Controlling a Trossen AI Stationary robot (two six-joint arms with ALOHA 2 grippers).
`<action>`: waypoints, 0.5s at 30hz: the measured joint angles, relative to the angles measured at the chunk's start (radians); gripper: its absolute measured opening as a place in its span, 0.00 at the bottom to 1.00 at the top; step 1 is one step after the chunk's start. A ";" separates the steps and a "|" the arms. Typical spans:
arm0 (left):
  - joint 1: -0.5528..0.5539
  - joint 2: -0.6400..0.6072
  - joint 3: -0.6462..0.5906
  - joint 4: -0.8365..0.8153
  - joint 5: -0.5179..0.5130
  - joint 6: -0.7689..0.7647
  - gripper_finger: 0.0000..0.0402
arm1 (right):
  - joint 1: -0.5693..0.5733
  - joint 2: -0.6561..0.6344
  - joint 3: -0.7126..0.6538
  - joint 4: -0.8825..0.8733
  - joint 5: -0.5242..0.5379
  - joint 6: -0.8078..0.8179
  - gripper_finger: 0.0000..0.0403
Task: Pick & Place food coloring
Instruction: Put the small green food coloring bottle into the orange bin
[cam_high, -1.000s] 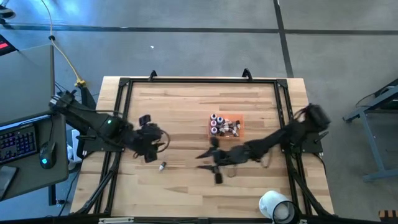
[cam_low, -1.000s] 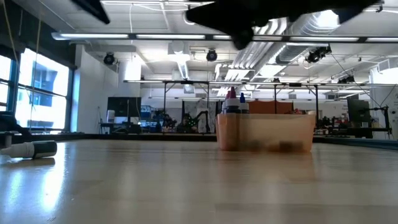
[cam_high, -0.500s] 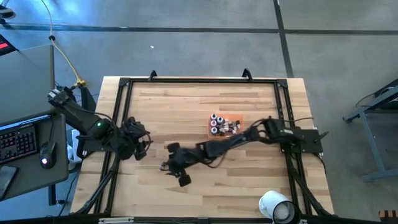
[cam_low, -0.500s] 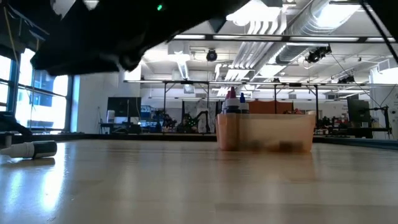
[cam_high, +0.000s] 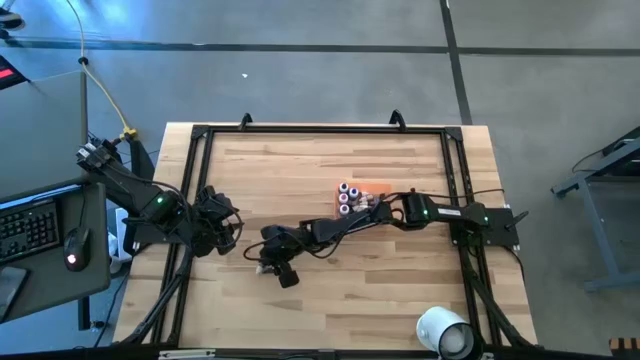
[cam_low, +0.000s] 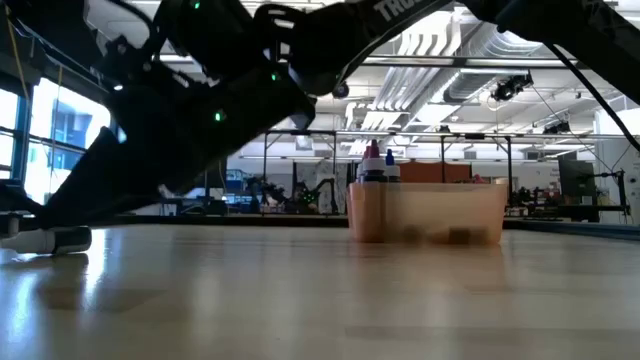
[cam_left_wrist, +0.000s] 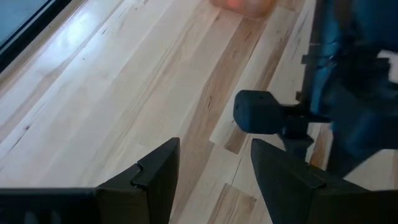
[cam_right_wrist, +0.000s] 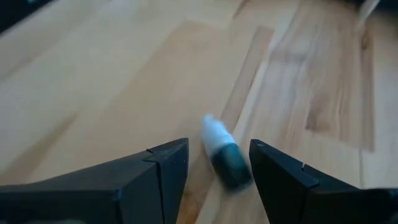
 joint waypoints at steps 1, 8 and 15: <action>0.000 0.000 0.000 0.000 0.000 0.000 0.49 | -0.002 0.005 0.000 -0.001 0.000 0.000 0.41; 0.000 0.000 0.000 0.001 0.001 0.000 0.49 | -0.012 0.007 0.000 -0.047 0.059 0.003 0.41; 0.000 0.000 0.000 0.015 0.001 0.000 0.49 | -0.012 0.007 0.000 -0.061 0.069 0.068 0.39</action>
